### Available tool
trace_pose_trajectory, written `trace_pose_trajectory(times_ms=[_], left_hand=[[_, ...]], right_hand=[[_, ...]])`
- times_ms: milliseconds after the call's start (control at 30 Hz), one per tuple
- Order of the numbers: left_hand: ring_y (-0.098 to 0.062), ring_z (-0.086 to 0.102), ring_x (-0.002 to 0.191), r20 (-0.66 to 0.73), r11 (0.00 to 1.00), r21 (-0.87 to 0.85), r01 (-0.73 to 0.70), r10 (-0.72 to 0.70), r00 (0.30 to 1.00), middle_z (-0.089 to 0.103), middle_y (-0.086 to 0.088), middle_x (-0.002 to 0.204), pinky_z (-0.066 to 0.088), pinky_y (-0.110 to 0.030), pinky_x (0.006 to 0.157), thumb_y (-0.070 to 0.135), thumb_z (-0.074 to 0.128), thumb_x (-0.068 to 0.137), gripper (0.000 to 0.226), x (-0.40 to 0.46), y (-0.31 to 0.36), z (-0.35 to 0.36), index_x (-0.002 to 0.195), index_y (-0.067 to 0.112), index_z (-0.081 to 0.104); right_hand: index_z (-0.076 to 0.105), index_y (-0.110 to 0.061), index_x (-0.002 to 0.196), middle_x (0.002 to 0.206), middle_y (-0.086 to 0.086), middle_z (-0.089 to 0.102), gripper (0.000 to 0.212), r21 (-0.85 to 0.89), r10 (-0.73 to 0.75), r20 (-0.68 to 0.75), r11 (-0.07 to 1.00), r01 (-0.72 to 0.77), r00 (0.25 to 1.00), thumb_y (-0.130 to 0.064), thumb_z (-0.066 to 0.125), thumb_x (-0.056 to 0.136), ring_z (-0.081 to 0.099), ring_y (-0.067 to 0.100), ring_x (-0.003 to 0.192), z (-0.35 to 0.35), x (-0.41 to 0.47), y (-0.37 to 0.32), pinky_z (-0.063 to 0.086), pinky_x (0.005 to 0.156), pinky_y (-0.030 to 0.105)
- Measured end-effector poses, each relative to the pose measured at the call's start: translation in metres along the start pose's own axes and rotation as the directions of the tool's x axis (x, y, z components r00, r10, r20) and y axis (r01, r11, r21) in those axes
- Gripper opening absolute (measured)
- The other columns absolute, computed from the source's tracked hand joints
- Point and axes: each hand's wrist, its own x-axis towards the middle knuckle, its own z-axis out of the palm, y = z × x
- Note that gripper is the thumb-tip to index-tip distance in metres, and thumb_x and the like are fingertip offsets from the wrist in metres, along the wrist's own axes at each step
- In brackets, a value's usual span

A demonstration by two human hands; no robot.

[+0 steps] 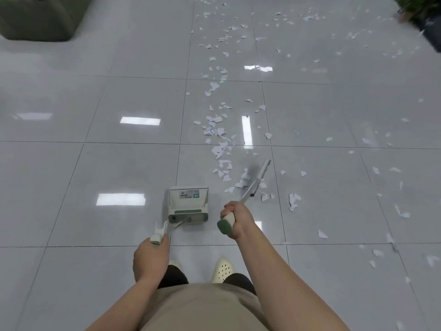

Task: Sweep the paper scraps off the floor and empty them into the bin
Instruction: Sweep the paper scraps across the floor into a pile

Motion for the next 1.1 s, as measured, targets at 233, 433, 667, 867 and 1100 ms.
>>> trace_pose_trajectory(times_ms=[233,433,667,867,1100], left_hand=[[-0.025,0.059,0.061,0.023,0.994,0.073,-0.077,0.075,0.997,0.063,-0.006,0.065,0.040,-0.029,0.053,0.044,0.059,0.098,0.043,0.039,0.025,-0.015,0.071,0.010,0.059],[-0.030,0.058,0.062,-0.004,0.997,0.054,-0.047,0.048,0.999,0.063,-0.010,0.066,0.040,-0.032,0.054,0.043,0.060,0.096,0.044,0.115,0.047,-0.057,0.070,0.008,0.059],[-0.027,0.053,0.056,0.024,0.998,0.055,-0.029,0.027,0.999,0.061,-0.010,0.063,0.038,-0.030,0.053,0.038,0.061,0.097,0.045,0.177,0.067,-0.075,0.067,0.006,0.059],[-0.027,0.054,0.056,0.087,0.994,0.101,-0.043,0.034,0.996,0.061,-0.010,0.062,0.038,-0.029,0.052,0.037,0.061,0.097,0.045,0.190,0.085,-0.059,0.066,0.004,0.060],[-0.031,0.057,0.061,0.086,0.995,0.098,-0.031,0.023,0.996,0.062,-0.012,0.067,0.039,-0.030,0.054,0.041,0.060,0.097,0.045,0.196,0.117,-0.034,0.071,0.005,0.059]], right_hand=[[0.039,-0.014,0.078,0.049,-0.003,0.038,0.024,0.132,0.248,0.329,0.943,-0.305,0.911,0.007,0.050,0.082,0.040,0.009,0.030,0.057,0.023,0.005,0.040,0.030,0.019],[0.043,-0.010,0.080,0.051,-0.003,0.039,0.037,0.093,0.269,0.428,0.936,-0.338,0.863,0.020,0.062,0.070,0.041,0.009,0.031,0.135,0.046,0.032,0.041,0.033,0.016],[0.038,-0.015,0.075,0.049,-0.004,0.035,0.026,0.162,0.160,0.225,0.967,-0.199,0.961,0.006,0.049,0.083,0.038,0.010,0.030,0.151,0.085,0.015,0.038,0.031,0.017],[0.039,-0.016,0.071,0.048,-0.001,0.039,0.024,-0.120,0.003,-0.235,0.992,-0.032,0.972,0.001,0.047,0.086,0.041,0.014,0.031,0.121,0.087,-0.030,0.037,0.034,0.016],[0.039,-0.008,0.077,0.078,0.008,0.045,0.018,-0.232,-0.189,-0.423,0.968,0.096,0.886,0.005,0.045,0.087,0.050,0.019,0.064,0.147,0.075,-0.103,0.049,0.065,0.027]])
